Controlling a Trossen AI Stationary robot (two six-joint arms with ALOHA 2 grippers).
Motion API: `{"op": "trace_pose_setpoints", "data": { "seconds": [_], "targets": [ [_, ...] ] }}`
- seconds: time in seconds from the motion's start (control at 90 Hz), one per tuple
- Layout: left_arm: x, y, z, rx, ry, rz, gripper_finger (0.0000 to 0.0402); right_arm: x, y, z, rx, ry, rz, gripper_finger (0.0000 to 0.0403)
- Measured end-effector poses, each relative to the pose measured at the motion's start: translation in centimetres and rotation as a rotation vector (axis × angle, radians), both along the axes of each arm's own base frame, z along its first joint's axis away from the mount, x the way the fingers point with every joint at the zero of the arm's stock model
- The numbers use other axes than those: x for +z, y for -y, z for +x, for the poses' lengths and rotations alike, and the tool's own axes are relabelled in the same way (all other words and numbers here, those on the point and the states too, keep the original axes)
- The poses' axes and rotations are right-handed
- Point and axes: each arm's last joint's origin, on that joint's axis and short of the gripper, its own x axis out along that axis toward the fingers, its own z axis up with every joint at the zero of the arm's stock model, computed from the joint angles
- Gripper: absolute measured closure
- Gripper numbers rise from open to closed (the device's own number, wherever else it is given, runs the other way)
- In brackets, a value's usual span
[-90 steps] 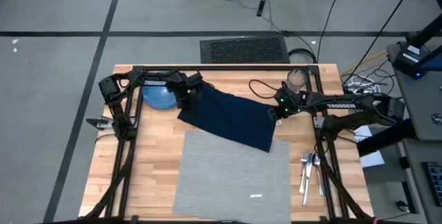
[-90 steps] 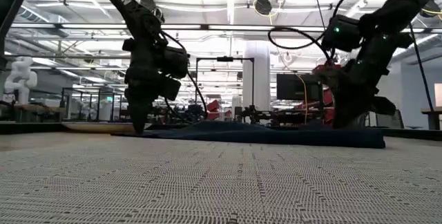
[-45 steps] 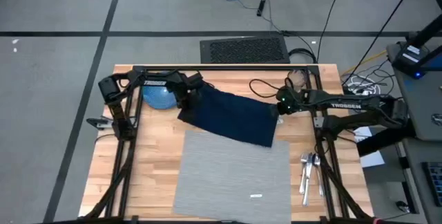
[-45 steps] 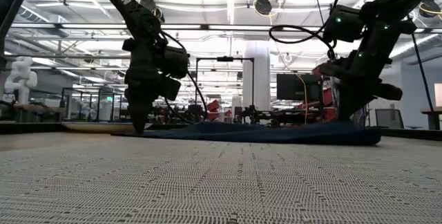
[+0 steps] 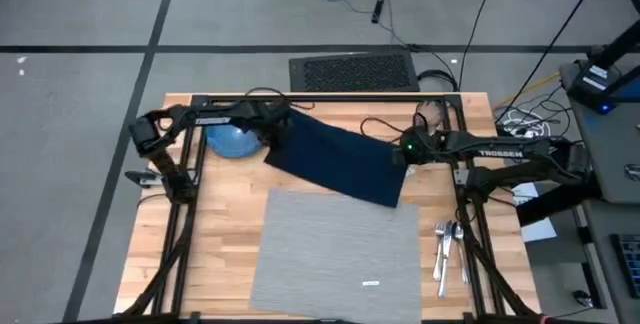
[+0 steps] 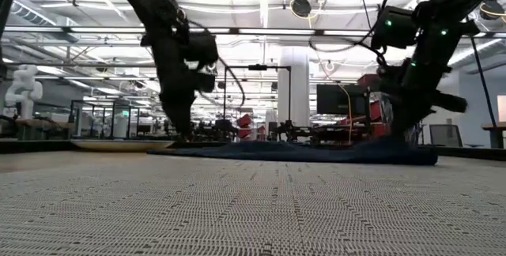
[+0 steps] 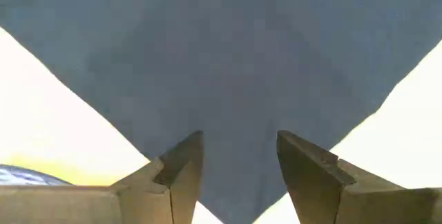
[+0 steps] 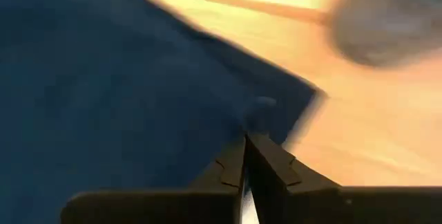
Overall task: Set table place
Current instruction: Fold the dark blue napkin
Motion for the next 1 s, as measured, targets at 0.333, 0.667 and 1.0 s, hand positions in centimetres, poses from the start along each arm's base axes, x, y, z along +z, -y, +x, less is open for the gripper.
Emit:
{"op": "trace_pose_setpoints", "data": {
  "seconds": [0.333, 0.667, 1.0],
  "targets": [
    [0.6, -0.1, -0.3, 0.011, 0.013, 0.022, 0.0234, 0.1, 0.0, -0.1, -0.031, -0.022, -0.036, 0.0403],
    [0.6, -0.1, -0.2, 0.01, 0.017, 0.023, 0.0233, -0.4, -0.1, -0.7, -0.061, -0.085, -0.019, 0.0403],
    [0.6, -0.1, -0.2, 0.008, 0.021, 0.02, 0.0233, -1.7, -0.1, -1.3, -0.247, -0.099, 0.027, 0.0395]
  ]
}}
